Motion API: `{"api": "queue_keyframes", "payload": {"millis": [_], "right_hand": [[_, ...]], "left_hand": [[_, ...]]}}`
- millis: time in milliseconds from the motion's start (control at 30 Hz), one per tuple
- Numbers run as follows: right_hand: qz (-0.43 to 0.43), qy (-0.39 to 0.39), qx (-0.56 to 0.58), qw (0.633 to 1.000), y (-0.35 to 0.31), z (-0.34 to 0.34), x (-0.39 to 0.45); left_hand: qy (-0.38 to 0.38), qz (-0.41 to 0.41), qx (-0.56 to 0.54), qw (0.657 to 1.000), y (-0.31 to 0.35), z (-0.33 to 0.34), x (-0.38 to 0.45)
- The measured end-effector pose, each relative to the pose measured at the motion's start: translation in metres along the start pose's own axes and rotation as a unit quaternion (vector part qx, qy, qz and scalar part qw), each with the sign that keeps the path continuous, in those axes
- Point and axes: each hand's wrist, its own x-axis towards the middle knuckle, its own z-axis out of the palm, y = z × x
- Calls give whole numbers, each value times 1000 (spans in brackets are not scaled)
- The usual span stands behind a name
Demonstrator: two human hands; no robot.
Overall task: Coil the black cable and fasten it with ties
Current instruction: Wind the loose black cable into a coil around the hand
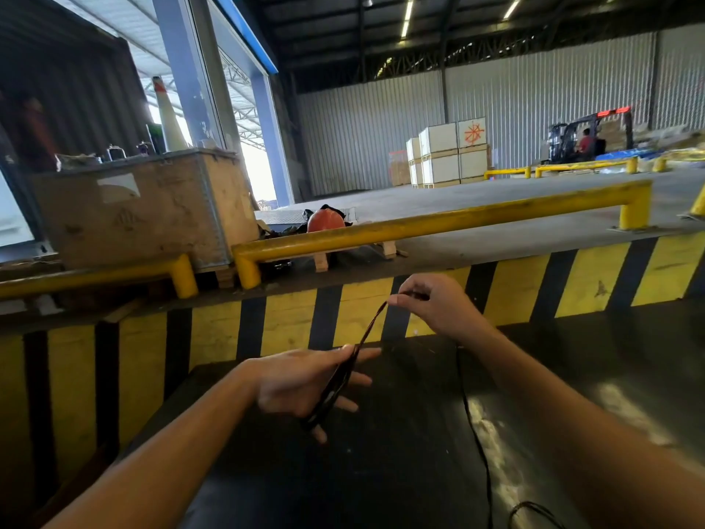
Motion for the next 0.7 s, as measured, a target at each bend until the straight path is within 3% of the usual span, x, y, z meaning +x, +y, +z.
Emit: {"api": "queue_keyframes", "payload": {"millis": [100, 167, 233, 300, 333, 433, 500, 600, 700], "right_hand": [[28, -30, 24, 999, 10, 36, -22], [48, -142, 67, 986, 3, 64, -49], [56, -312, 61, 946, -18, 83, -74], [40, -451, 30, 891, -35, 85, -87], [33, -478, 20, 877, -40, 78, -86], [-6, -420, -10, 907, -48, 39, -69], [-33, -343, -56, 937, -48, 8, -50], [-62, -238, -96, 964, -47, -33, -24], [-55, -113, -53, 991, -43, -54, -9]], "left_hand": [[-33, 123, -145, 981, 16, 3, -5], [-12, 213, -235, 948, 31, 6, -8], [59, 276, -287, 915, 44, 5, -7], [141, 299, -281, 901, 50, 1, -5], [186, 291, -237, 908, 48, -3, -4], [298, 186, 27, 936, 30, -7, -5], [317, 95, 195, 923, 21, -5, -8], [241, -13, 298, 923, 11, -5, -10], [150, -64, 276, 947, -4, -2, -5]]}}
